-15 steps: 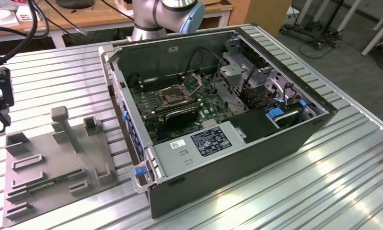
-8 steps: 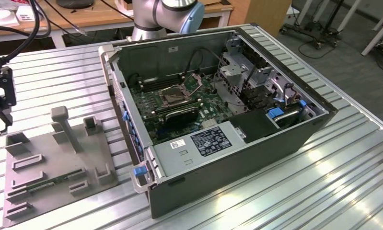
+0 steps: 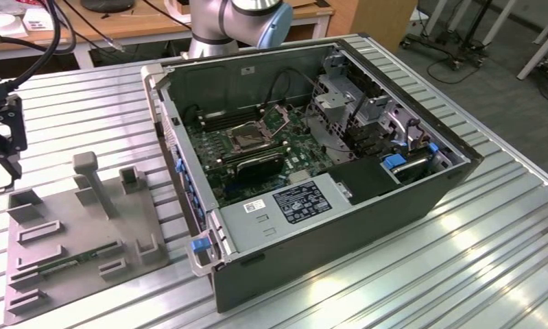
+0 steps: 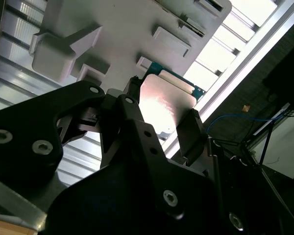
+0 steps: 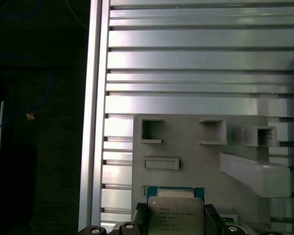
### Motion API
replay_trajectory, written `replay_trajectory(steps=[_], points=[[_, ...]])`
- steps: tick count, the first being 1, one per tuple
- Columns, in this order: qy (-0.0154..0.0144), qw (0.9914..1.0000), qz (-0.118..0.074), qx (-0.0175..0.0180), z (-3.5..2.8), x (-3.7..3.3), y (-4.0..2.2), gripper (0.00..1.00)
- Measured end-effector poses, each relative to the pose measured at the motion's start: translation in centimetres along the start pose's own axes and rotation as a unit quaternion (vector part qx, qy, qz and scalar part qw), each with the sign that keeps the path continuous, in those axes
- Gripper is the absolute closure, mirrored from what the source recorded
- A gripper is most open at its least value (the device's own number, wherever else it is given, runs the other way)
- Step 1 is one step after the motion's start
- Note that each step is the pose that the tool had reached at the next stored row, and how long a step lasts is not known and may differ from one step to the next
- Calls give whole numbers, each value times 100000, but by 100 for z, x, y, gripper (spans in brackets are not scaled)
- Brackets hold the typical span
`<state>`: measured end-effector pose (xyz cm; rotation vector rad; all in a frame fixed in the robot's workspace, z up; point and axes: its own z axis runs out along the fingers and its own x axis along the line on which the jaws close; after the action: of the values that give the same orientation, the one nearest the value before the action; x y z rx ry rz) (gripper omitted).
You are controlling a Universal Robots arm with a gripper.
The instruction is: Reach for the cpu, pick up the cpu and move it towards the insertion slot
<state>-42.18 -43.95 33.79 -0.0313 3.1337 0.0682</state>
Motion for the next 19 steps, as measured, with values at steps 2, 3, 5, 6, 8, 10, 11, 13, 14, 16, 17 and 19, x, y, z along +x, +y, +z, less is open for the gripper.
replay_trajectory(steps=[2,3,5,6,8,10,11,13,14,16,17,19], points=[[2,100000,-1,-2,0,-10,0,46],[4,100000,2,2,0,-14,0,46],[3,100000,0,-1,0,-24,-1,46],[0,100000,0,-1,0,-29,-1,46],[1,100000,0,1,0,-41,-1,46],[5,100000,1,2,0,-51,-1,46],[5,100000,2,1,0,-55,-1,46],[0,100000,-1,-1,0,-65,-1,46],[1,100000,0,-2,1,-70,-1,46],[5,100000,0,1,0,-79,-2,46],[-1,100000,2,-4,1,-83,-2,46],[-2,100000,4,-3,1,-84,-2,46]])
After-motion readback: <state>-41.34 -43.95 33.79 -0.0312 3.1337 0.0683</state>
